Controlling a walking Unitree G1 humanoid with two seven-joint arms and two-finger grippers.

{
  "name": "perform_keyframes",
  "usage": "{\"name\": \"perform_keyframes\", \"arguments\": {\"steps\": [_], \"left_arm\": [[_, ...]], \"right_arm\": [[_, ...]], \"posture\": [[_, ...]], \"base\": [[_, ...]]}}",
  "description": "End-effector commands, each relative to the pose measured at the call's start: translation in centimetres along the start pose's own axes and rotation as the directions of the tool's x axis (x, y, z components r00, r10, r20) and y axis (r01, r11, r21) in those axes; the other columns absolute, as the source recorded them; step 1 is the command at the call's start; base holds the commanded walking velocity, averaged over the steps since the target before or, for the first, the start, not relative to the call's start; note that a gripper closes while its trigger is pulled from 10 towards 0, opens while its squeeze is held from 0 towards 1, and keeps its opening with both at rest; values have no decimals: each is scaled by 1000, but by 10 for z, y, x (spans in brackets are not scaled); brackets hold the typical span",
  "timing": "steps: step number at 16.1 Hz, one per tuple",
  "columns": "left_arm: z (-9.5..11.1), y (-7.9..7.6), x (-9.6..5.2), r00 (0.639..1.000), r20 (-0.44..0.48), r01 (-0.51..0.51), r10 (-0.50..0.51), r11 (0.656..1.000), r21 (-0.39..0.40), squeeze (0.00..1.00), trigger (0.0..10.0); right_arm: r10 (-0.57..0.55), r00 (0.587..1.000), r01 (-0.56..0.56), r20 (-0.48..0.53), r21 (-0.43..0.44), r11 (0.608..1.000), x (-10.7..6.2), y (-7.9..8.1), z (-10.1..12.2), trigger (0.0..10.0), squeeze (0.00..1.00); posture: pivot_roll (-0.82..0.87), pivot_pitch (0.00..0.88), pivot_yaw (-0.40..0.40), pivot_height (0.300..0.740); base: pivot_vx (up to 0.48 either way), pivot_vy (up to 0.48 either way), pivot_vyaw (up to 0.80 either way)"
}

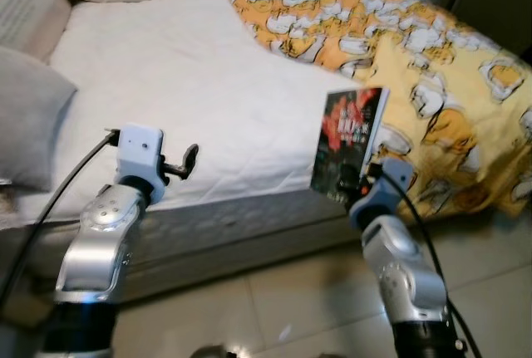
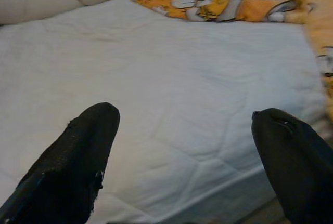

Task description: Clean up the room

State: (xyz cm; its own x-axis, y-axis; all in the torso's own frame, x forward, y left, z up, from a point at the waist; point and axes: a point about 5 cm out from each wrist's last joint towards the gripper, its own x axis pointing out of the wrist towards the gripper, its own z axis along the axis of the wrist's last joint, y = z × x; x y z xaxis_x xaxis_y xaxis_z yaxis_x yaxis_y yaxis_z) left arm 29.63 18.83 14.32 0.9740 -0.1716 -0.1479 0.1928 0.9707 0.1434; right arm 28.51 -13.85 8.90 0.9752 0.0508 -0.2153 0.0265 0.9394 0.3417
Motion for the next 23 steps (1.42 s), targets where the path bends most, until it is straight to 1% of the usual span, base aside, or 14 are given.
{"name": "perform_keyframes", "arguments": {"steps": [1, 8, 9, 11, 13, 14, 15, 16, 19, 23], "left_arm": [[2, 4, -1, 1000, 5, -12, 11, 1000, 9, 0, 10000], [2, 4, 1, 1000, 6, -28, 28, 1000, 1, 0, 10000], [3, 5, 3, 998, 14, -66, 66, 998, -8, 0, 10000], [7, 7, 5, 995, 39, -86, 87, 996, -26, 0, 10000], [8, 5, 8, 996, 58, -67, 68, 997, -25, 0, 10000], [8, 3, 10, 996, 58, -60, 62, 998, -37, 0, 10000], [8, 0, 12, 997, 62, -39, 42, 998, -43, 0, 10000], [9, -2, 14, 997, 66, -27, 29, 999, -37, 0, 10000], [10, -1, 17, 997, 68, -29, 31, 999, -31, 0, 10000], [10, -1, 21, 997, 68, -23, 25, 999, -25, 0, 10000]], "right_arm": [[6, 999, -6, 54, 2, 1000, 1, 2, 12, 10000, 0], [10, 998, -10, 58, -7, 1000, 2, 3, 14, 10000, 0], [13, 998, -12, 67, -18, 1000, 4, 3, 16, 10000, 0], [11, 997, -9, 82, -28, 1000, 7, 1, 22, 10000, 0], [16, 995, -11, 100, -54, 998, 12, 0, 28, 10000, 0], [22, 994, -14, 104, -77, 997, 13, 0, 30, 10000, 0], [39, 993, -27, 111, -110, 994, 16, 2, 34, 10000, 0], [50, 992, -36, 117, -118, 992, 19, 5, 38, 10000, 0], [55, 991, -40, 122, -123, 992, 22, 7, 41, 10000, 0], [47, 990, -31, 132, -116, 993, 26, 7, 43, 10000, 0]], "posture": [[-12, 0, -5, 740], [-13, 0, -1, 740], [-17, 0, 6, 740], [-19, 0, 9, 740], [-23, 0, 13, 740], [-26, 0, 14, 740], [-30, 0, 18, 740], [-32, 0, 21, 740], [-33, 0, 21, 740], [-33, 0, 27, 740]], "base": [[0, 364, 0], [0, 341, 0], [0, 0, 0], [0, 0, 0], [0, 0, 0], [0, 0, 0], [277, 0, 0], [330, 0, 800], [336, 0, 800], [337, 0, 0]]}}
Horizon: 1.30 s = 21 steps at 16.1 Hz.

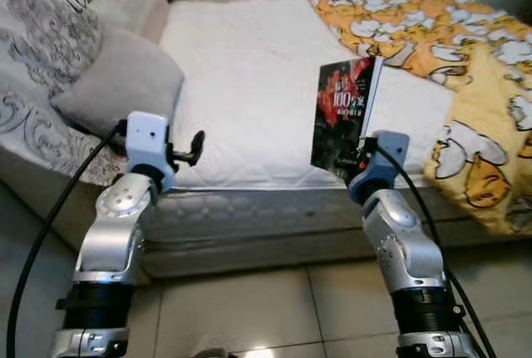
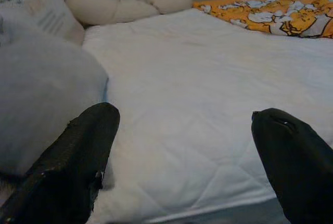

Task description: Clean up the room

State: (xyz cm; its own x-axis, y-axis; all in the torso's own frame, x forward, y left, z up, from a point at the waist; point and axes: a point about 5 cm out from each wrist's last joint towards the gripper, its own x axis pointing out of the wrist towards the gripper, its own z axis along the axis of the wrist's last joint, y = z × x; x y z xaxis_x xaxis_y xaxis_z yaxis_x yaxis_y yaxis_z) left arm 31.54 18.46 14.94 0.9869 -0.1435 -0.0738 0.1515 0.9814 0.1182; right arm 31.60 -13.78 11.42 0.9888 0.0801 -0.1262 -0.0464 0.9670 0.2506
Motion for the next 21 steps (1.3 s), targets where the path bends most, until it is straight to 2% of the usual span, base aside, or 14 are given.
{"name": "perform_keyframes", "arguments": {"steps": [1, 6, 7, 9, 12, 19, 21], "left_arm": [[0, -3, 3, 1000, -3, 19, -19, 1000, 5, 0, 10000], [-3, -2, 5, 1000, -10, 21, -21, 1000, -1, 0, 10000], [-4, -2, 7, 1000, -13, 22, -22, 1000, -4, 0, 10000], [-4, -1, 10, 1000, -12, 23, -23, 1000, -5, 0, 10000], [-3, 1, 15, 1000, -11, 18, -18, 1000, -8, 0, 10000], [-7, -1, 20, 999, -16, 32, -32, 999, -7, 0, 10000], [-7, 1, 20, 999, -14, 32, -33, 999, -10, 0, 10000]], "right_arm": [[-15, 998, 16, 56, -11, 1000, 3, -4, 13, 10000, 0], [14, 1000, -14, 20, -33, 999, 5, 2, 4, 10000, 0], [64, 998, -63, 13, -62, 996, 7, 9, 4, 10000, 0], [73, 997, -72, 12, -70, 995, 9, 12, 4, 10000, 0], [77, 997, -76, 12, -57, 995, 15, 13, 6, 10000, 0], [152, 988, -151, 3, -112, 982, 19, 23, 7, 10000, 0], [154, 988, -153, 2, -113, 982, 19, 23, 6, 10000, 0]], "posture": [[-33, 0, 28, 740], [-33, 0, 26, 740], [-37, 0, 33, 740], [-37, 0, 34, 740], [-39, 0, 37, 740], [-31, 0, 40, 740], [-29, 0, 39, 740]], "base": [[341, 0, 0], [340, 0, 0], [352, 0, 0], [352, 0, 800], [351, 0, 0], [353, 0, 0], [351, 0, 800]]}}
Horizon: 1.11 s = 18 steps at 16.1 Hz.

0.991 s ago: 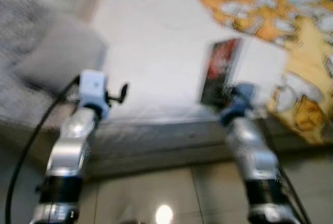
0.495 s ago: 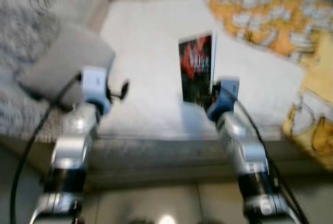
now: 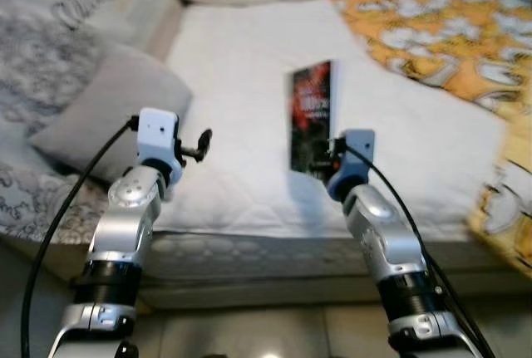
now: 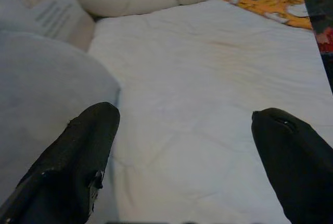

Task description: Clean up the room

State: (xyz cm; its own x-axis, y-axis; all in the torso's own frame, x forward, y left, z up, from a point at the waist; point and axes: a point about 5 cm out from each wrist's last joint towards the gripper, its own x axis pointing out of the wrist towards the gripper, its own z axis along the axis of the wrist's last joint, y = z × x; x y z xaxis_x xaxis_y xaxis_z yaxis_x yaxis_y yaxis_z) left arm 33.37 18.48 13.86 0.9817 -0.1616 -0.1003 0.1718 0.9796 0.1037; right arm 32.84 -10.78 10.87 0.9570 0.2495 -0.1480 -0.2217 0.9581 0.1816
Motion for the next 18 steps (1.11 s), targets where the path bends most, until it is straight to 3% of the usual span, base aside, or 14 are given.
{"name": "perform_keyframes", "arguments": {"steps": [1, 18], "left_arm": [[2, 0, 1, 1000, 10, 11, -11, 1000, 3, 0, 10000], [-3, 2, -3, 1000, 28, 13, -13, 1000, -6, 0, 10000]], "right_arm": [[-10, 998, 11, 68, -24, 1000, 2, -6, 16, 10000, 0], [69, 996, -68, 53, -32, 997, -3, -1, 11, 10000, 0]], "posture": [[-28, 0, 39, 740], [-28, 0, 32, 740]], "base": [[360, 0, 800], [381, 0, 0]]}}
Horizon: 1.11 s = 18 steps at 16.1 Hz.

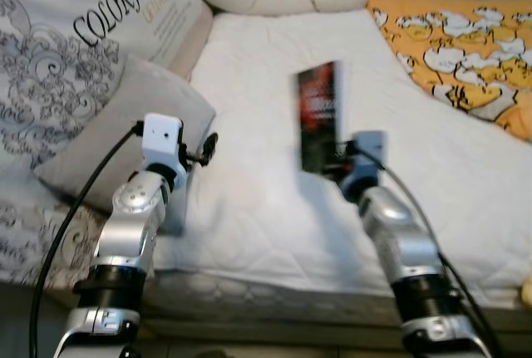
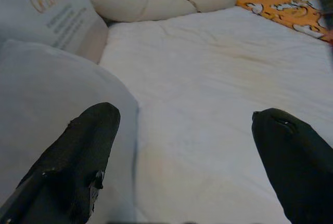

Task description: Clean up the room

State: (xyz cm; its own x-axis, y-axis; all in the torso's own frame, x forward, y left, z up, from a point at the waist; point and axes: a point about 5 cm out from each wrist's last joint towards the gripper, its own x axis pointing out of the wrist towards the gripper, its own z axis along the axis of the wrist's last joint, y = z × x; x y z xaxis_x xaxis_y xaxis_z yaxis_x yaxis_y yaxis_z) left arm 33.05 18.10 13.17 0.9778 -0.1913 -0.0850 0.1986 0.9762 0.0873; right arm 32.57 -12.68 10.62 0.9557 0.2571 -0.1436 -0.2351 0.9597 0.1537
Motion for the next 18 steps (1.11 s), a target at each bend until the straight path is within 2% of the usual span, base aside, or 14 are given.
{"name": "perform_keyframes", "arguments": {"steps": [1, 9, 11, 13, 15, 18], "left_arm": [[3, 7, -1, 1000, 9, -15, 14, 1000, 8, 0, 10000], [2, 7, -2, 1000, 3, -7, 7, 1000, 22, 0, 10000], [0, 8, -3, 999, -22, 32, -31, 999, 39, 0, 10000], [-4, 7, -9, 983, -78, 174, -166, 980, 102, 0, 10000], [-5, 7, -14, 967, -100, 247, -236, 961, 121, 0, 10000], [-3, 10, -22, 919, -165, 379, -357, 917, 127, 0, 10000]], "right_arm": [[61, 997, -61, 51, -3, 998, 4, 17, 12, 10000, 0], [66, 997, -66, 46, -6, 998, 4, 17, 11, 10000, 0], [73, 996, -76, 54, 40, 996, 6, 15, 17, 10000, 0], [112, 993, -115, 47, 72, 991, 14, 12, 26, 10000, 0], [149, 989, -149, 9, 68, 986, 21, 13, 26, 10000, 0], [298, 944, -269, -140, 195, 943, 37, 26, 14, 10000, 0]], "posture": [[-28, 0, 32, 740], [-26, 0, 33, 740], [-28, 0, 38, 740], [-26, 0, 40, 740], [-21, 0, 38, 740], [-1, 0, 36, 740]], "base": [[382, 0, 0], [382, 0, 0], [0, 0, 0], [0, 0, 0], [0, 0, 0], [0, 0, 0]]}}
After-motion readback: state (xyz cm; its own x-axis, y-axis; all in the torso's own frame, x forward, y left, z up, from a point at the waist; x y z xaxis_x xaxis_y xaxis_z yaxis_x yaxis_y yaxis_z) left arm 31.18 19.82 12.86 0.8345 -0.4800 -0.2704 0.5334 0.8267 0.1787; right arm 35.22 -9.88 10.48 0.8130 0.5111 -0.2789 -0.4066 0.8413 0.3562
